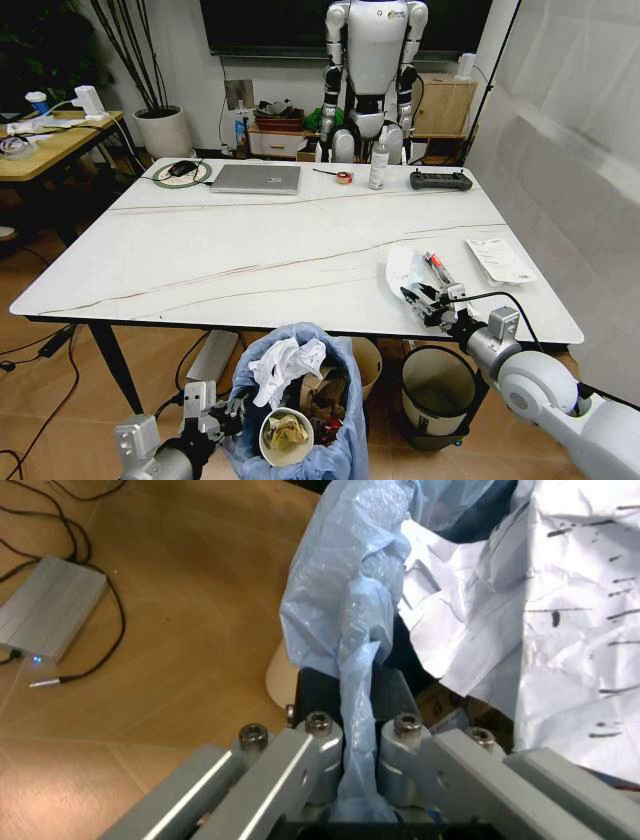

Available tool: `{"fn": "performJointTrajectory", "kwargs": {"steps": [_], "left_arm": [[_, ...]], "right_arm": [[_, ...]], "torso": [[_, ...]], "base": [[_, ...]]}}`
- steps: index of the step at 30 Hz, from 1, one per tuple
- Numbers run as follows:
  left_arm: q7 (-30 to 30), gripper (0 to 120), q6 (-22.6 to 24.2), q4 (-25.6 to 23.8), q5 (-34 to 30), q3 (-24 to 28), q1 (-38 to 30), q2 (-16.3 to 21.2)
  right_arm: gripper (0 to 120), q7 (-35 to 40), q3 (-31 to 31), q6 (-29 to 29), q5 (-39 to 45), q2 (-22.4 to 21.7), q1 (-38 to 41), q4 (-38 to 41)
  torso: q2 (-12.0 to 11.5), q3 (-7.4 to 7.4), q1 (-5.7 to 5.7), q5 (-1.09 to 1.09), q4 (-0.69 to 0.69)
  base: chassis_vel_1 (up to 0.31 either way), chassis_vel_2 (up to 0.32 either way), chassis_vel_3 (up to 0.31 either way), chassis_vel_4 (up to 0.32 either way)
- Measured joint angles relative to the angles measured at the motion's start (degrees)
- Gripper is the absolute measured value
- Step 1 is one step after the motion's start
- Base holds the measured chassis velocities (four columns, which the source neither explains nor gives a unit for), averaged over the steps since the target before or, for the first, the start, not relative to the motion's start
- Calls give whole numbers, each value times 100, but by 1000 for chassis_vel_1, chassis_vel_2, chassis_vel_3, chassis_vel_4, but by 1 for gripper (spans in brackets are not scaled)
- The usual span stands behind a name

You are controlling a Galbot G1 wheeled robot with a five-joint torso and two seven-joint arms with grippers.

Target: Pick up the trash bin and place the trash from the table into it.

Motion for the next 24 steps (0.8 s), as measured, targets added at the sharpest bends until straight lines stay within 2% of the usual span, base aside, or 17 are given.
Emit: {"fn": "performJointTrajectory", "kwargs": {"steps": [5, 18, 24], "left_arm": [[-2, 0, -1, 21, -3, 0, -18, -1], [-38, 0, -3, 37, -40, 10, -51, 0], [-49, 0, -3, 37, -46, 49, -73, 22]], "right_arm": [[0, -17, -29, 9, 0, 9, 30, -23], [0, -130, 72, 140, 105, 6, 92, 22], [0, -347, 309, 355, 439, -196, 221, 279]], "torso": [[0, 0, 0, 0, 0], [0, 0, 0, 1, 0], [0, 0, 0, -1, 0]], "base": [[0, 0, 0, 0], [0, 0, 0, 0], [0, 0, 0, 0]]}}
